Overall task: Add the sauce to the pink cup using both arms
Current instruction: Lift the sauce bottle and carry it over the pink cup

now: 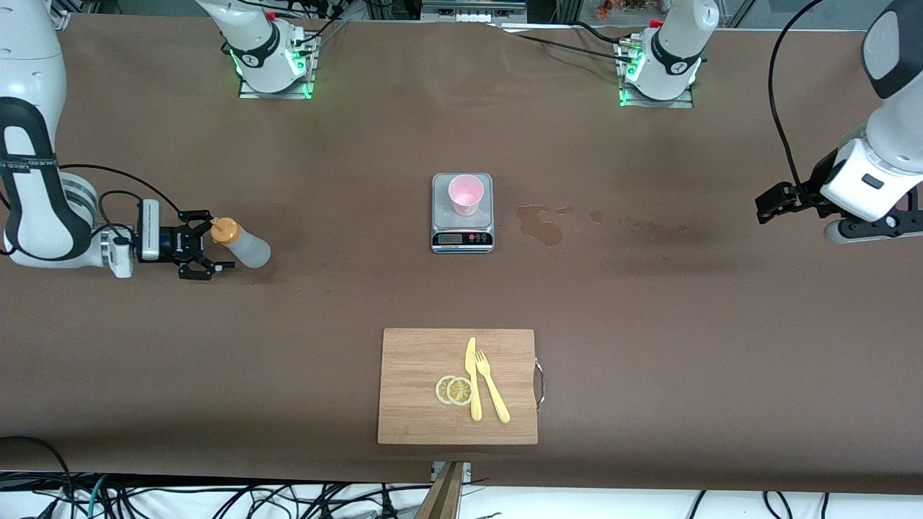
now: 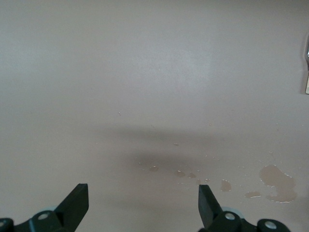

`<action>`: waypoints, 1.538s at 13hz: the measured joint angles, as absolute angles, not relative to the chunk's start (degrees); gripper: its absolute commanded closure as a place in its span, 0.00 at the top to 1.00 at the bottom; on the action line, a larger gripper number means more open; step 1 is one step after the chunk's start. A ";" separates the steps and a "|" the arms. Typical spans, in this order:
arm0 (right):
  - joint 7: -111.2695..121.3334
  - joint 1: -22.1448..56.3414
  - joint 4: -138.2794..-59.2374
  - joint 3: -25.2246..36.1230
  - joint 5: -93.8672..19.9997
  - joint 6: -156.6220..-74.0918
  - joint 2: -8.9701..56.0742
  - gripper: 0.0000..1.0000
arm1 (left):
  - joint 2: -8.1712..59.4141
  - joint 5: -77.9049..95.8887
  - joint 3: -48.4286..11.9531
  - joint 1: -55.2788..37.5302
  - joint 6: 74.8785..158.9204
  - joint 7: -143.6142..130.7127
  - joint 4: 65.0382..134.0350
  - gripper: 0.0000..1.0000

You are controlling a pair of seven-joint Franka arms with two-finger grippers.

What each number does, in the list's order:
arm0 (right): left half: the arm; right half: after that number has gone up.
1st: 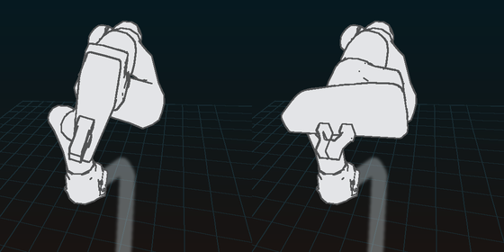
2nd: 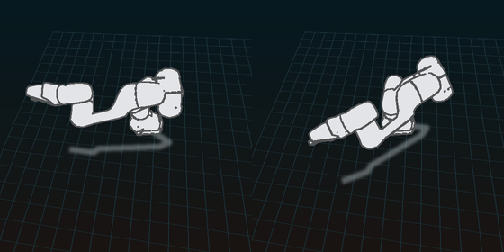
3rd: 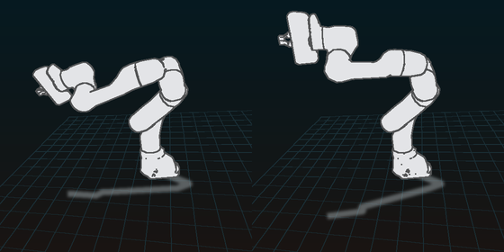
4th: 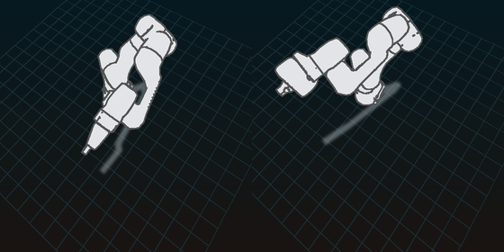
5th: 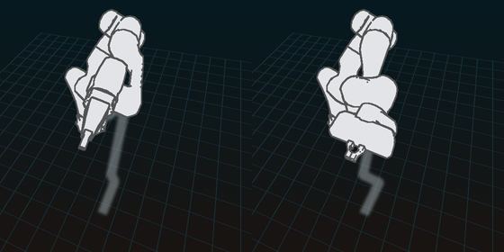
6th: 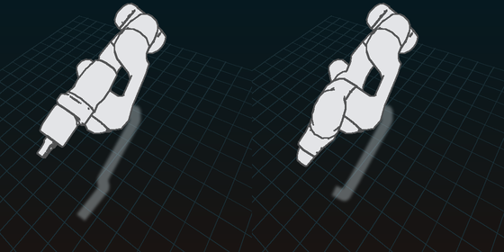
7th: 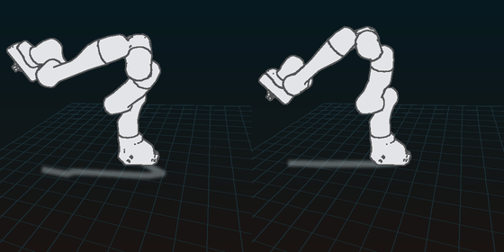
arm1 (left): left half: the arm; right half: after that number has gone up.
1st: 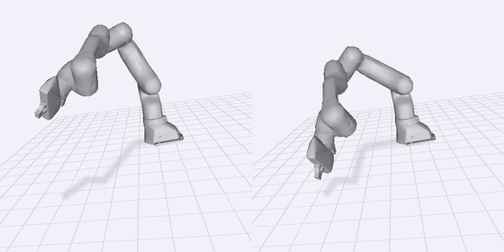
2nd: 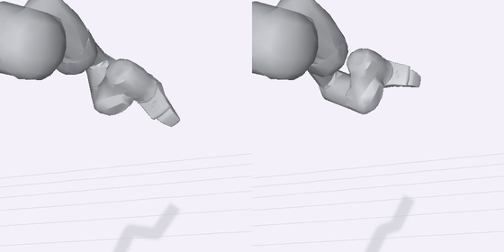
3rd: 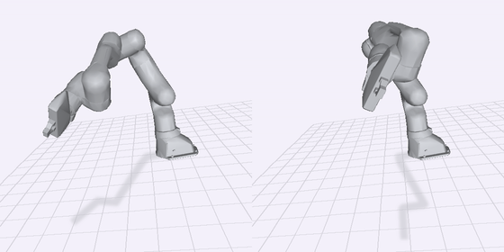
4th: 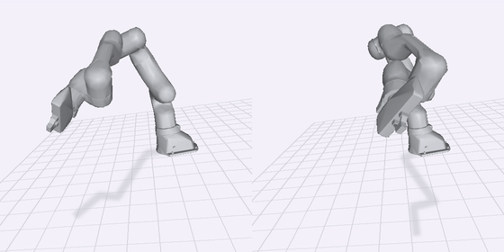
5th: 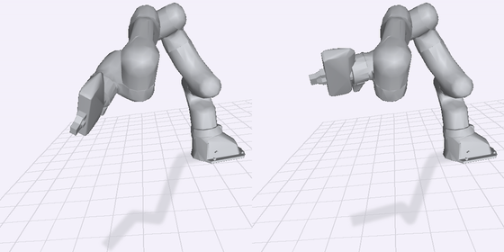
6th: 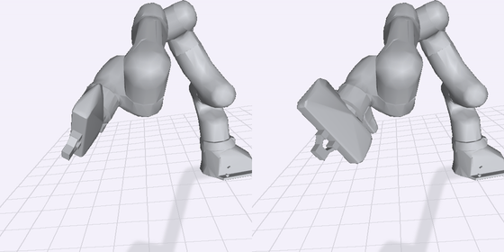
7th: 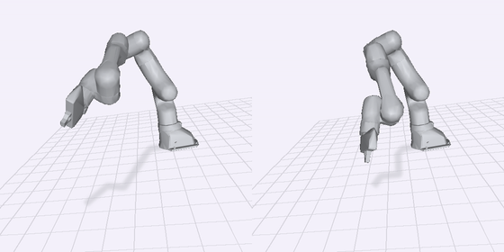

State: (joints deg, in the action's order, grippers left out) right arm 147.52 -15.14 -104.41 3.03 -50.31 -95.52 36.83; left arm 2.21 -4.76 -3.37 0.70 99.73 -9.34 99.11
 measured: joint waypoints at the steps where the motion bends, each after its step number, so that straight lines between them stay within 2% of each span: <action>1: 148.41 -14.76 -104.41 3.02 -50.46 -95.98 37.42 1.00 | 2.04 -4.77 -3.49 0.71 99.73 -9.34 99.11 1.00; 2: 149.23 -14.47 -104.41 3.03 -50.54 -96.42 38.07 0.99 | 1.92 -4.77 -3.42 0.79 99.62 -9.34 99.11 1.00; 3: 149.69 -14.30 -104.41 3.03 -50.59 -96.59 38.59 0.90 | 1.83 -4.77 -3.32 0.85 99.28 -9.34 99.11 1.00; 4: 149.85 -14.15 -104.41 3.03 -50.62 -96.65 38.84 0.70 | 1.74 -4.77 -3.21 0.86 98.90 -9.34 99.09 1.00; 8: 149.92 -13.78 -104.25 3.03 -50.65 -96.78 38.88 0.19 | 1.31 -4.77 -2.98 0.88 98.29 -9.33 99.01 1.00; 9: 149.91 -13.69 -104.08 3.03 -50.65 -96.95 38.87 0.16 | 1.27 -4.77 -2.97 0.88 98.26 -9.31 99.00 1.00; 13: 144.36 -11.51 -102.66 3.14 -50.08 -100.04 37.19 0.15 | 1.13 -4.77 -2.98 0.88 98.21 -9.31 98.96 1.00; 20: 111.67 3.21 -102.28 7.86 -37.42 -104.21 26.19 0.15 | 1.07 -4.77 -3.02 0.87 98.11 -9.31 98.94 1.00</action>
